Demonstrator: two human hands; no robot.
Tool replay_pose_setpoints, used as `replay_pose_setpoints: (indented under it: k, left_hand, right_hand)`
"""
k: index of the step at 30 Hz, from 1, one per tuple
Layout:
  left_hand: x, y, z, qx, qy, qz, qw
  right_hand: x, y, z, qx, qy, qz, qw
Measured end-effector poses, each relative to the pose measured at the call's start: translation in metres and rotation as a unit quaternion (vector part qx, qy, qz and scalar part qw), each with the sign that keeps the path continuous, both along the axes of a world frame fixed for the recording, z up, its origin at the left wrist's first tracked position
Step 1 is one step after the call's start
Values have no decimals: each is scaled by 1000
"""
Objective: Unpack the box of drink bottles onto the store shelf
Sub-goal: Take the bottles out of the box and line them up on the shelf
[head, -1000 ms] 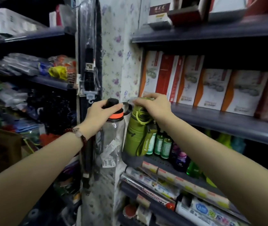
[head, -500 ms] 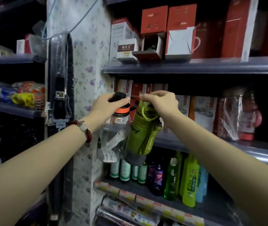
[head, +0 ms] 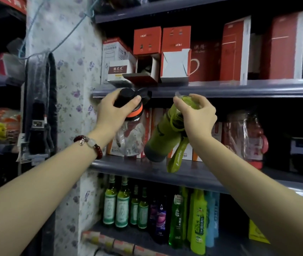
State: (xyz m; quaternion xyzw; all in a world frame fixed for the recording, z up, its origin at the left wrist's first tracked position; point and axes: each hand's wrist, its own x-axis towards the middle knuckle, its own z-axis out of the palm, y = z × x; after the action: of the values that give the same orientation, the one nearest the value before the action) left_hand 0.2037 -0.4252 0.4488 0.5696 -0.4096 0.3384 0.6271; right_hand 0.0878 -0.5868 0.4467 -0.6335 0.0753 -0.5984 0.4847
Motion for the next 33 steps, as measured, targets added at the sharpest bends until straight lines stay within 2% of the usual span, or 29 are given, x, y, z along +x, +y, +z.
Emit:
replay_pose_setpoints:
  k: [6,16,25,33]
  left_hand:
    - [5,-39,-6,57,-13,2,998]
    - [21,-79,8,147,5,-3,989]
    - [39,-91,17,137,39,-20,990]
    - [48,-91,19,138,48,-16,989]
  right_hand:
    - [3,-27,-9,10,2,-29,1000]
    - [20,-62,13,31,73,5,997]
    - [37,-68,30,-16,171,127,977]
    - [54,-68,25,-79,80,154,982]
